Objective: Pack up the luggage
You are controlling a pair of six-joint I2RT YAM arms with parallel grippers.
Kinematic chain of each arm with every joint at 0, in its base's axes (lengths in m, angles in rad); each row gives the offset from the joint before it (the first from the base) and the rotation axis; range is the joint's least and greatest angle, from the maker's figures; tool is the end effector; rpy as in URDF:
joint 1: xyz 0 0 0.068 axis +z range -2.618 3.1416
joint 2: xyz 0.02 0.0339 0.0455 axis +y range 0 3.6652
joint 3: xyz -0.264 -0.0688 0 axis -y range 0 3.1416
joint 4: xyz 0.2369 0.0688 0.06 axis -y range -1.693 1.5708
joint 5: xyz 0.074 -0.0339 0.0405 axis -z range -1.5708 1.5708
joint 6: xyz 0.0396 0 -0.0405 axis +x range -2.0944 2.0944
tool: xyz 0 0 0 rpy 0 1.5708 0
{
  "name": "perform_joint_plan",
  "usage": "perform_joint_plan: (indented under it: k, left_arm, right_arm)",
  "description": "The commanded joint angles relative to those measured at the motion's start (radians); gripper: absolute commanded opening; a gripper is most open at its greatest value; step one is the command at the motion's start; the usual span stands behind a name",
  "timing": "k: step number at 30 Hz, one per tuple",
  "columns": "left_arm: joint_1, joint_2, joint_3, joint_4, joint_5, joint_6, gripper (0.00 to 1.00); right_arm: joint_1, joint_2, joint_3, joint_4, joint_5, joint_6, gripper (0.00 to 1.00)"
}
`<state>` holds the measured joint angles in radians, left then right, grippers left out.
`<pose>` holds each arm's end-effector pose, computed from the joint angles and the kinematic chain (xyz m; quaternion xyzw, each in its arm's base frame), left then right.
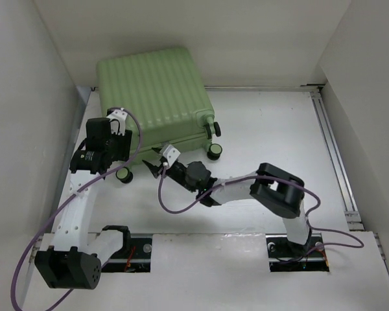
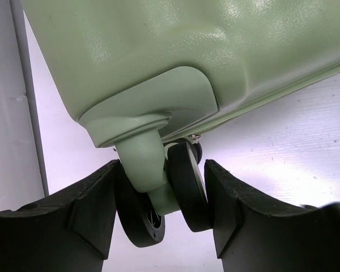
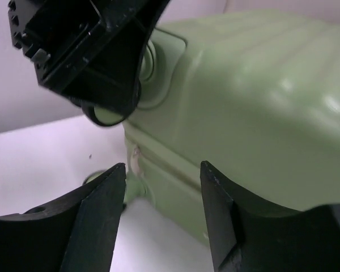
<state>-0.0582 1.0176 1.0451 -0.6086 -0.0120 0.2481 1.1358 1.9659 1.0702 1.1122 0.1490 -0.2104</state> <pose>0.2111 -0.0118 0.3423 0.1314 0.8702 0.0503 0.4722 0.1853 0.3848 0.2340 -0.3442 0.5247 0.3052 0.7163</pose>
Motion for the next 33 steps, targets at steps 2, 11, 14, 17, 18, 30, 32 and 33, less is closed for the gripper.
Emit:
perform_joint_plan:
  k: [2, 11, 14, 17, 18, 30, 32, 33]
  left_arm:
    - [-0.035, -0.067, -0.008, 0.030, 0.089, 0.042, 0.00]
    - [-0.046, -0.047, -0.074, 0.092, -0.103, 0.042, 0.00]
    - [-0.046, -0.047, -0.085, 0.121, -0.103, 0.033, 0.00]
    - [-0.046, -0.047, -0.085, 0.121, -0.094, 0.023, 0.00]
    - [-0.046, -0.037, -0.085, 0.121, -0.094, 0.023, 0.00]
    - [-0.046, -0.037, -0.066, 0.141, -0.103, 0.023, 0.00]
    - [-0.046, -0.037, -0.066, 0.141, -0.103, 0.023, 0.00]
    - [-0.046, -0.037, -0.066, 0.141, -0.103, 0.023, 0.00]
  right_arm:
    - [0.022, 0.131, 0.167, 0.222, 0.000, 0.006, 0.62]
    - [0.042, 0.295, 0.339, 0.069, 0.112, 0.016, 0.62]
    - [0.053, 0.346, 0.402, 0.008, 0.149, 0.016, 0.61]
    - [0.065, 0.401, 0.465, -0.012, 0.159, 0.016, 0.61]
    - [0.076, 0.413, 0.479, -0.012, 0.176, 0.016, 0.61]
    - [0.094, 0.447, 0.502, -0.213, 0.320, 0.199, 0.49]
    - [0.094, 0.436, 0.479, -0.224, 0.333, 0.218, 0.48]
    - [0.094, 0.436, 0.459, -0.209, 0.321, 0.218, 0.47]
